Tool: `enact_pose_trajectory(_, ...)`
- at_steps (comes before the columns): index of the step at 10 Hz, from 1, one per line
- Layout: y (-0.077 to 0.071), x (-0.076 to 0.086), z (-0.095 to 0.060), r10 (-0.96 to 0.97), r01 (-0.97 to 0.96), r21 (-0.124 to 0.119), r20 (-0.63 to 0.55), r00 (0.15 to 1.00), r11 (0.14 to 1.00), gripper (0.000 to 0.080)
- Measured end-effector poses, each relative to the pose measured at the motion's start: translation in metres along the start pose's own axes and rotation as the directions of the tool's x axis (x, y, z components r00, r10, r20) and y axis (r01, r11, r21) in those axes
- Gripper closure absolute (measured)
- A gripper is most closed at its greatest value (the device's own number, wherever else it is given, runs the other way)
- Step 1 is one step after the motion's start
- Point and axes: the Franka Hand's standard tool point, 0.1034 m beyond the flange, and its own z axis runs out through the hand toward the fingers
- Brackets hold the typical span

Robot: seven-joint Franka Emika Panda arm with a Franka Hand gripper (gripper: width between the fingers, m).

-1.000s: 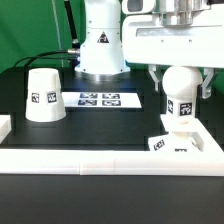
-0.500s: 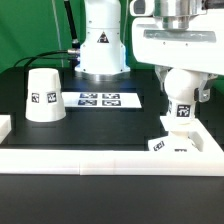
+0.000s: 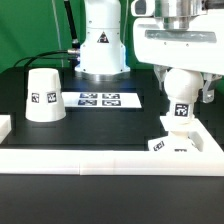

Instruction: Assemble lamp

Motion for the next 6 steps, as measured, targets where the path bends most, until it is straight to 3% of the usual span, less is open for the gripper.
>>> enact_pose_trajectory(4, 0.0000, 0.0000, 0.0001, -0.317, 0.317, 0.000, 0.003, 0.948, 0.948, 0.0101)
enact_pose_trajectory(6, 0.0001, 0.0002, 0.0001, -0.477, 0.477, 0.000, 0.003, 0.879, 0.879, 0.0101)
